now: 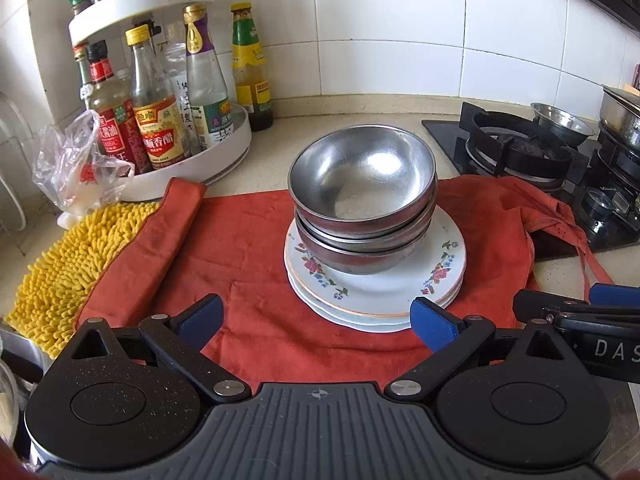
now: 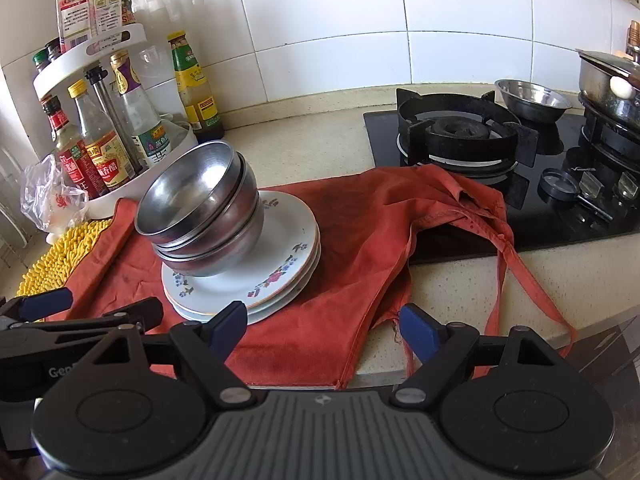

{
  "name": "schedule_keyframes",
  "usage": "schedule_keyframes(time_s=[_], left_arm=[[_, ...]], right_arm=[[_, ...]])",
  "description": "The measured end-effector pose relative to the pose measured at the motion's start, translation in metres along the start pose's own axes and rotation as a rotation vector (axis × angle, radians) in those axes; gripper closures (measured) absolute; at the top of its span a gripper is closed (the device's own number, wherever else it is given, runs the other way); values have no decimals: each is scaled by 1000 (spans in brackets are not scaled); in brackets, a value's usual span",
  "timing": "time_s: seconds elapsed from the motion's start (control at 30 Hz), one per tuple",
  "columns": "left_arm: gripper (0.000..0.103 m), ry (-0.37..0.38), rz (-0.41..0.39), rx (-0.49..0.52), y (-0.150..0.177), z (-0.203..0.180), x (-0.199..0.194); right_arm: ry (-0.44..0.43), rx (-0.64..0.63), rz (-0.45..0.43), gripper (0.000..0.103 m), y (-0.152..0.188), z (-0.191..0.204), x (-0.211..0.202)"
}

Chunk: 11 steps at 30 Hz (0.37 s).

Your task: Organize plates and bowls

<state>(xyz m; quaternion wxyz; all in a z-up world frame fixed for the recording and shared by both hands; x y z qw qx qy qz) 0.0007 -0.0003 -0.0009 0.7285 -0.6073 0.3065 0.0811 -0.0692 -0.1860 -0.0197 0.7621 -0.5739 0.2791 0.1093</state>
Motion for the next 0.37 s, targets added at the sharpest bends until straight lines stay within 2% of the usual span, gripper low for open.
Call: schedule_keyframes(time_s=[0.37], left_arm=[[1,-6,18,1,0,5,6]], right_arm=[[-1,2,16,22,0,4,6]])
Point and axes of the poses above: each gripper's, at about its wrist camera, not at the fingertips, and x roughly the way its jaws point, z to its left, y to its underside, the point moved 2 cm from there along x, roughly the way its jaws point, and after that the axes turned 10 degrees about -z, right-handed, at the moved point
